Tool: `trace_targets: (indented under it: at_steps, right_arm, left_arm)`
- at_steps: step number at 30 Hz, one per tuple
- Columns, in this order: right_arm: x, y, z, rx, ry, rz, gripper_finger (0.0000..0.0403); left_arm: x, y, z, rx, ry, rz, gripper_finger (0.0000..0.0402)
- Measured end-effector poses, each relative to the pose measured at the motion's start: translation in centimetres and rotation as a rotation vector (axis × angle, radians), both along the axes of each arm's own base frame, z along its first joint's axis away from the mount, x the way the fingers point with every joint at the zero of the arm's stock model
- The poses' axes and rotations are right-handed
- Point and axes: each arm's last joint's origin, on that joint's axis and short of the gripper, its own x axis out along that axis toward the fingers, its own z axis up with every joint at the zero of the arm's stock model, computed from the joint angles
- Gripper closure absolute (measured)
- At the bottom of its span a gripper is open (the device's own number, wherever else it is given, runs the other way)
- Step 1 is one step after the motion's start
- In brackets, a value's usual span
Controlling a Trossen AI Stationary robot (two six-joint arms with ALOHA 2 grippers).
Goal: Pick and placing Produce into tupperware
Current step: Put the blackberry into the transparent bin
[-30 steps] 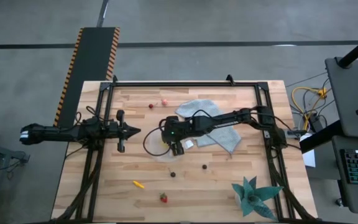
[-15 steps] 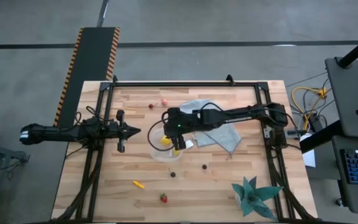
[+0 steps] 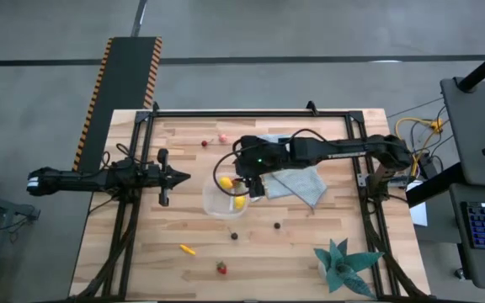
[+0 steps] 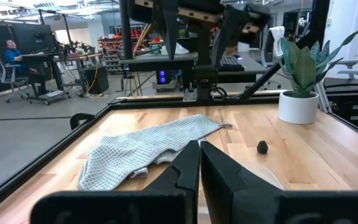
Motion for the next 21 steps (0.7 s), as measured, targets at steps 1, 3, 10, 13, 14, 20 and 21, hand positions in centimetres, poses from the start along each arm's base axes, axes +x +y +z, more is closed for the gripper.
trace_targets:
  at_steps: [1, 3, 10, 13, 14, 20, 21]
  right_arm:
    - [-0.3, 0.0, 0.2, 0.009, 0.011, -0.008, 0.0163]
    - [-1.0, 0.0, 0.5, 0.022, 0.041, -0.021, 0.0163]
    - [-3.8, 0.5, 1.2, 0.079, 0.186, -0.063, 0.0163]
    - [-4.8, 1.2, 1.7, 0.120, 0.216, -0.092, 0.0163]
    - [-5.1, 1.5, 1.8, 0.133, 0.221, -0.103, 0.0163]
    - [-5.9, 3.8, 2.1, 0.178, 0.243, -0.104, 0.0163]
    - [-6.0, 4.2, 2.1, 0.182, 0.248, -0.099, 0.0163]
  left_arm:
    - [0.0, 0.0, 0.0, 0.000, 0.000, 0.000, 0.0402]
    - [0.0, 0.0, 0.0, 0.000, 0.000, 0.000, 0.0402]
    - [0.0, 0.0, 0.0, 0.000, 0.001, 0.000, 0.0402]
    - [0.0, 0.0, 0.0, 0.000, 0.002, 0.000, 0.0402]
    - [0.0, 0.0, 0.0, 0.000, 0.002, 0.000, 0.0402]
    - [0.0, 0.0, 0.0, 0.000, 0.002, 0.000, 0.0402]
    - [0.0, 0.0, 0.0, 0.000, 0.002, 0.000, 0.0402]
